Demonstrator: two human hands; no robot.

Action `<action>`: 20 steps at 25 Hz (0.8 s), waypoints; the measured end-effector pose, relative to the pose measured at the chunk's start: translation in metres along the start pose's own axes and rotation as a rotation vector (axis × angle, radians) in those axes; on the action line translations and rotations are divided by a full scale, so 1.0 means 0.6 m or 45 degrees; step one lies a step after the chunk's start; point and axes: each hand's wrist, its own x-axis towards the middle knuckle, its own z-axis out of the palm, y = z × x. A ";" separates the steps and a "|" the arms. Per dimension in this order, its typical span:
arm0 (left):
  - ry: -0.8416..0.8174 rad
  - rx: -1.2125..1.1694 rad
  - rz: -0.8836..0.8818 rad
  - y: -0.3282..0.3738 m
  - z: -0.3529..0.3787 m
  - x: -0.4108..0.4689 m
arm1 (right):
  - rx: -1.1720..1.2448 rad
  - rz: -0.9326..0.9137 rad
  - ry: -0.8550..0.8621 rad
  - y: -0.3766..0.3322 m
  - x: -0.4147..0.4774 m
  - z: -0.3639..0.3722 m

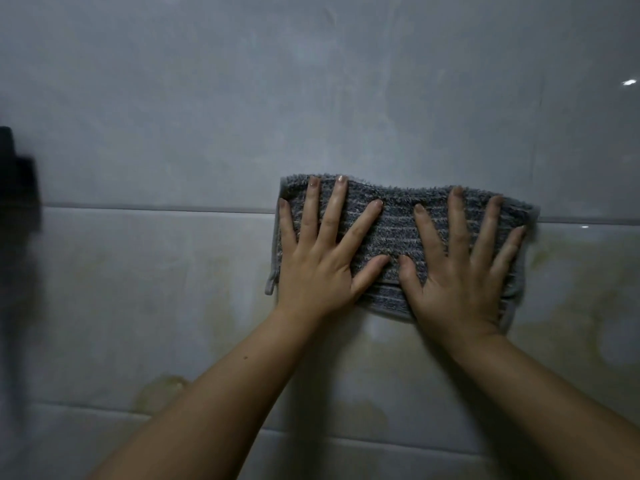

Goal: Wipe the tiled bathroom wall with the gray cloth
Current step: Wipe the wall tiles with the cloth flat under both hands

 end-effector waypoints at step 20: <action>-0.088 0.075 -0.139 -0.435 -0.046 -0.142 | 0.123 -0.154 -0.005 -0.446 0.037 0.057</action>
